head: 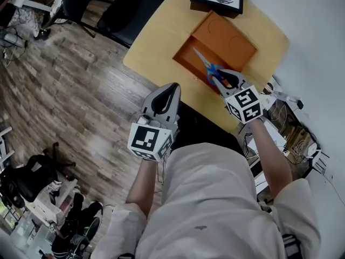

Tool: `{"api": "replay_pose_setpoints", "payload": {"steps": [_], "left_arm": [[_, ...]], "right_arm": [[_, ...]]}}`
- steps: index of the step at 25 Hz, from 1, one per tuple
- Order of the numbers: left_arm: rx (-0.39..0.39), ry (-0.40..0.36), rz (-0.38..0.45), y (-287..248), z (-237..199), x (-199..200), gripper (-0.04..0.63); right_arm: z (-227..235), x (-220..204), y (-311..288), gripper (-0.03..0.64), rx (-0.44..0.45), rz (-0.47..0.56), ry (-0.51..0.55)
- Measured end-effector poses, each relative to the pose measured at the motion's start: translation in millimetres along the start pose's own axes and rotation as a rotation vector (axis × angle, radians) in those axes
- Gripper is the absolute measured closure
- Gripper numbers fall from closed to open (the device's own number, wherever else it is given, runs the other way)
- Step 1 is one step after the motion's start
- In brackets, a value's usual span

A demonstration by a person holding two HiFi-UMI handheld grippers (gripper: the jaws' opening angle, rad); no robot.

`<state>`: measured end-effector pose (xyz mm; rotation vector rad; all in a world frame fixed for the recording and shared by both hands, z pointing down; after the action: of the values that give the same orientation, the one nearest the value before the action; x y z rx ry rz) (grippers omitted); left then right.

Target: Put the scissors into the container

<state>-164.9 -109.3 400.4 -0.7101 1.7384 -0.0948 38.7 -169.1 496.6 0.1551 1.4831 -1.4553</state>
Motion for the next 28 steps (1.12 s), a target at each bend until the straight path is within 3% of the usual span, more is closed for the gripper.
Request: {"api": "replay_pose_setpoints", "payload": {"steps": [28], "left_arm": [[-0.032,0.044,-0.082,-38.0,-10.0,-34.8,0.588]], "right_arm": [[21.5,-43.8,-62.6,0.534,-0.008,-0.357,0.095]]}}
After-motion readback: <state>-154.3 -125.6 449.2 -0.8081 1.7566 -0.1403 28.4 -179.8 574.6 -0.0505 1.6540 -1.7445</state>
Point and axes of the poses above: the fingertips, and each gripper's own axes: y backward along the fingers, z to its right, x out of its top, the point moved 7 cm from there along y, backward along the fingers, and after that the axes turned 9 degrees about x, right-handed, at the moved point
